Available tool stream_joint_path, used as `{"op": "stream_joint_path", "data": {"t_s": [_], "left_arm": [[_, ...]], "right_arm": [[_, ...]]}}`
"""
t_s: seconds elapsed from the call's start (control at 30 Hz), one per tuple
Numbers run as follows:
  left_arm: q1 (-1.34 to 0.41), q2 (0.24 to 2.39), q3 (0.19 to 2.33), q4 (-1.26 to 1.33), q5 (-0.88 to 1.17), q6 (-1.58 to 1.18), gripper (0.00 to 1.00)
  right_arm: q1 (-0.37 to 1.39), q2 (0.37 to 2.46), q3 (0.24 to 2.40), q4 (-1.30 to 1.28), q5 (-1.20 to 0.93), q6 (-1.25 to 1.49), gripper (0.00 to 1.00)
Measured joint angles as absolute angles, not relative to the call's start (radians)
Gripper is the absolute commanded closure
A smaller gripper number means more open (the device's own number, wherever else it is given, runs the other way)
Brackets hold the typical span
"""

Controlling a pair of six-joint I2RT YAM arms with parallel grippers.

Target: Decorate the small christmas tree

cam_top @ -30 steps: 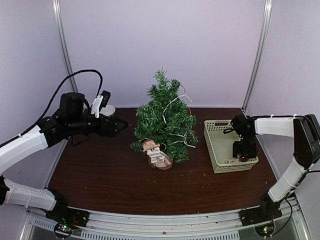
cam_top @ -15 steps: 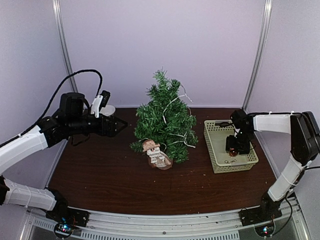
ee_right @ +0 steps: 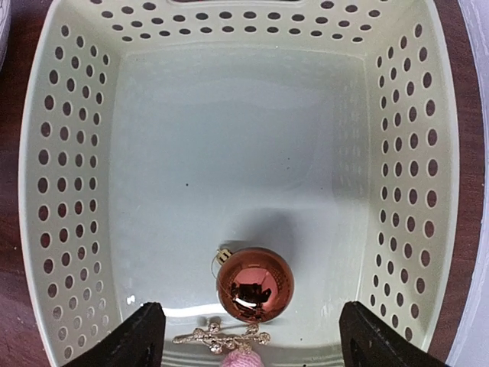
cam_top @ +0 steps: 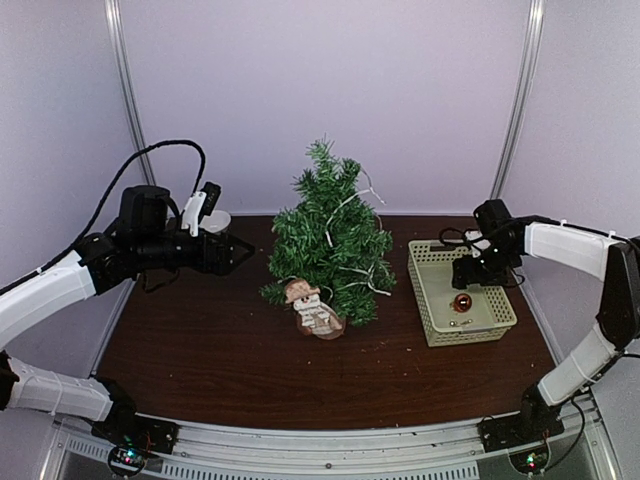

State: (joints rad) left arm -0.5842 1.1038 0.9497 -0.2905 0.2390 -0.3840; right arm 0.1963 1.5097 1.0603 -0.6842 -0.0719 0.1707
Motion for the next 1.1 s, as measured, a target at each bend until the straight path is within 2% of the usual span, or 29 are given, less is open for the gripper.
{"op": "stream_joint_path", "data": {"t_s": [0.4,0.77,1.1], "left_arm": [[-0.584,1.105,0.96,-0.295,0.245,-0.376,0.02],[-0.584,1.124,1.008,-0.302,0.273,-0.371,0.02],[-0.584,1.124,1.008,-0.312,0.273,-0.372,0.03]], "right_arm": [[0.196,1.658,1.116,-0.778,-0.101,-0.063,0.18],[0.196,1.785,1.211,-0.832,-0.062,-0.187,0.32],[0.196,1.819,1.256,-0.878,-0.099,-0.205,0.33]]}}
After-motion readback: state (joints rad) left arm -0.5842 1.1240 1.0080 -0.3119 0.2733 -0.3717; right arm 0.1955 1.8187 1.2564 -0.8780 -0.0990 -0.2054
